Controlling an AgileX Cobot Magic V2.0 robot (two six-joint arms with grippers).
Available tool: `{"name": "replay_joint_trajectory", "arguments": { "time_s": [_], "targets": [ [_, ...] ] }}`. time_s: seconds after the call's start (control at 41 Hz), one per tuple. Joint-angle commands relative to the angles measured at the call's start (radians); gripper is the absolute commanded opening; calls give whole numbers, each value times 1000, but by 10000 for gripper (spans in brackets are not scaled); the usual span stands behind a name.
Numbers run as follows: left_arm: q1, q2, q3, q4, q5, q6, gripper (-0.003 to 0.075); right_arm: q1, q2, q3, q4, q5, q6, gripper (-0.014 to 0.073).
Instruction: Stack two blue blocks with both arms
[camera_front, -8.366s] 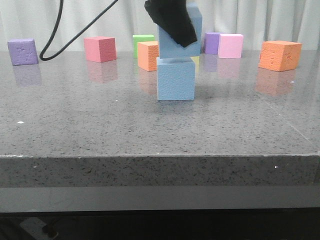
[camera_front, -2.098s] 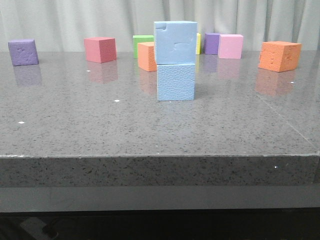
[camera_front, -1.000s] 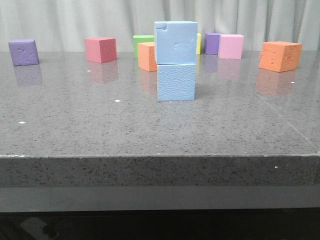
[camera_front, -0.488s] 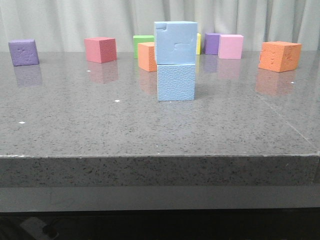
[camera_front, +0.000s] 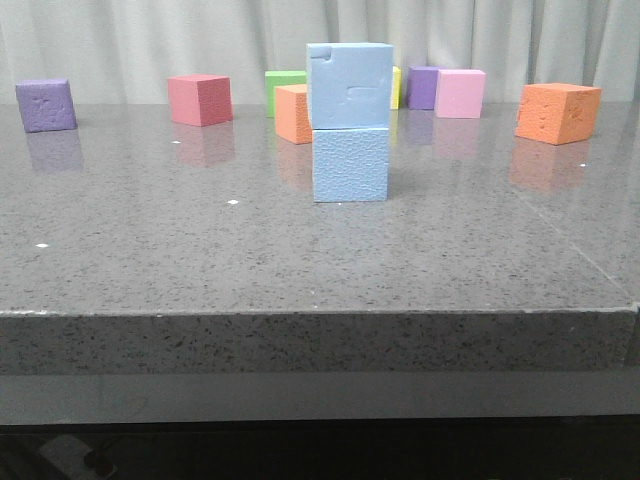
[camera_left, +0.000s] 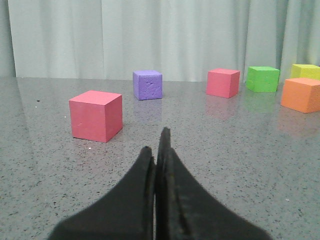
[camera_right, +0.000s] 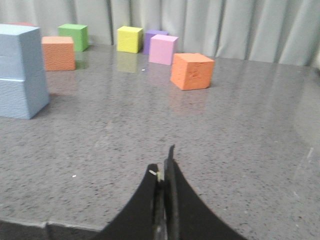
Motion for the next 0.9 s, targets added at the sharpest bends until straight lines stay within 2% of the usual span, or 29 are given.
{"name": "replay_joint_trajectory", "arguments": {
  "time_s": [0.0, 0.122, 0.171, 0.561, 0.756, 0.878],
  "targets": [
    [2, -18, 2, -8, -83, 2, -20, -8, -22, 26, -102, -175, 106, -124],
    [2, -18, 2, -8, -83, 2, -20, -8, -22, 109, -175, -300, 246, -124],
    [2, -18, 2, -8, -83, 2, -20, -8, -22, 110, -187, -300, 276, -124],
    [2, -18, 2, -8, -83, 2, -20, -6, -22, 109, -212, -294, 311, -124],
    [2, -18, 2, -8, -83, 2, -20, 32, -22, 109, -264, -295, 316, -124],
    [2, -18, 2, -8, -83, 2, -20, 29, -22, 110, -274, -296, 382, -124]
  ]
}}
